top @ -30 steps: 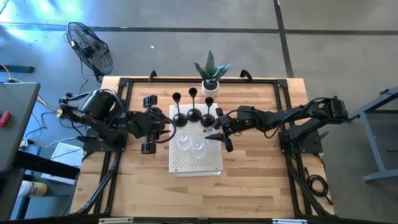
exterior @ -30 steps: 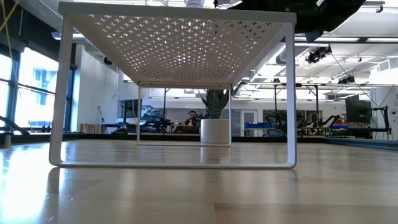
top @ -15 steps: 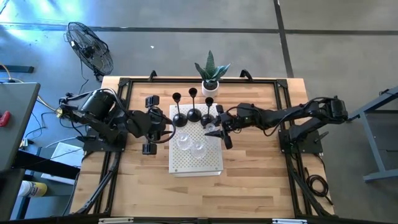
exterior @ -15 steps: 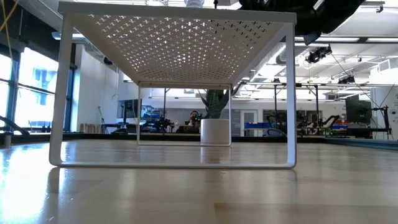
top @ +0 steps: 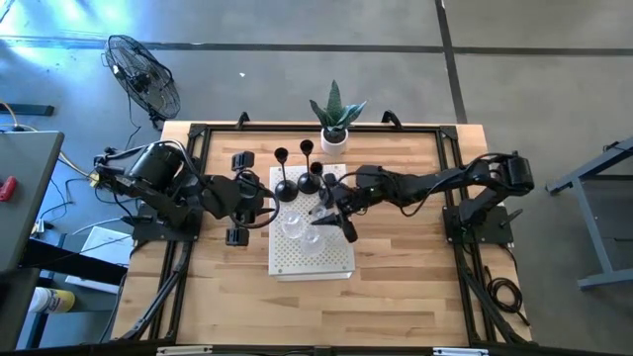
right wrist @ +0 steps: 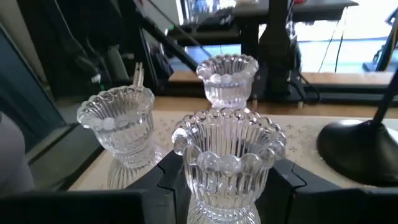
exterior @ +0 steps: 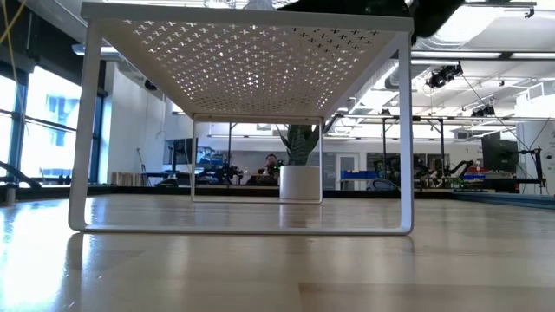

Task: Pick & Place candle stick holders
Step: Put the transparent glass candle holder on the shelf

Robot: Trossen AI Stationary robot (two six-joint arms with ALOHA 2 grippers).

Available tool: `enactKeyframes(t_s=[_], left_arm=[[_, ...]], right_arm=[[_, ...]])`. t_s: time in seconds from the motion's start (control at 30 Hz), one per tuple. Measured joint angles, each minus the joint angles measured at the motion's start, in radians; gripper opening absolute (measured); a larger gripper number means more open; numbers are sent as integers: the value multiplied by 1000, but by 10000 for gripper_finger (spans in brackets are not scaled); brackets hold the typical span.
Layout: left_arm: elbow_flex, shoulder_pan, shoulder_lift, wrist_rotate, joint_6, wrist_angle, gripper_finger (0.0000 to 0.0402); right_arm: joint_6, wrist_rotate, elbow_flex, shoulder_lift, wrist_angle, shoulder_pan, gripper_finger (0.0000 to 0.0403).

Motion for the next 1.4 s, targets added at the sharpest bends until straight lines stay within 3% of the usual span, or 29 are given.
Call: enactKeyframes(t_s=[0.17, 0.77, 1.03, 1.4], left_arm=[[0, 0, 0, 34, -4, -4, 119], [0, 0, 0, 73, -3, -57, 119], [0, 0, 0, 79, -1, -58, 119], [0, 0, 0, 80, -1, -58, 119]], right_arm=[[-26, 1, 73, 0, -148, -9, 117], [23, 28, 86, 0, -165, -10, 117], [30, 59, 84, 0, -187, -8, 177], [33, 92, 84, -33, -237, -8, 178]])
